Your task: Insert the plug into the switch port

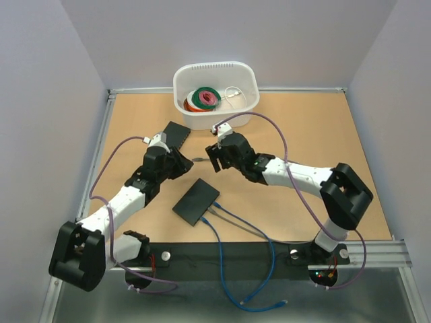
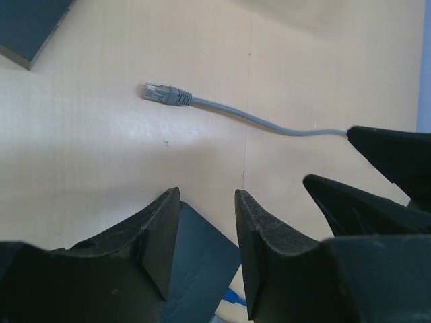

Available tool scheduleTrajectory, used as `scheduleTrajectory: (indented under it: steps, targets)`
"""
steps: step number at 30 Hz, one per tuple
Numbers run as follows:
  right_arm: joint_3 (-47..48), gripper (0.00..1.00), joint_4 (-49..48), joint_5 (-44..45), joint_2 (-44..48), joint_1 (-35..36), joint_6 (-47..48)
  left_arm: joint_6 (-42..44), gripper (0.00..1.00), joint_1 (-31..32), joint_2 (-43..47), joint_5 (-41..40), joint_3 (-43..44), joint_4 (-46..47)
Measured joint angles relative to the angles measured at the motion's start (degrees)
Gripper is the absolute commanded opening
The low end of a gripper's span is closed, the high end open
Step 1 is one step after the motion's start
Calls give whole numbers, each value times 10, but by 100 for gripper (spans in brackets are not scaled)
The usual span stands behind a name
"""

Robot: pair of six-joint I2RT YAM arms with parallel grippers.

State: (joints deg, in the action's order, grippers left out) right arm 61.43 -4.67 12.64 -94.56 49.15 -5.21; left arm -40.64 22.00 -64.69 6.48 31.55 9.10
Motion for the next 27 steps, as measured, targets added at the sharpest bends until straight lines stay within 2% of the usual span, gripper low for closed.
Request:
scheduleTrajectory:
  steps: [11,19,27]
  targets:
    - [129,76,43,-84,-158,0,64,-5,49,0,107,-11,-172,47]
    - [203,76,67,-101,-245,-19,95,-5,49,0,129,-12,-189,92]
    - [240,75,77,-104,-279,-49,111,-5,48,0,133,-12,-195,115]
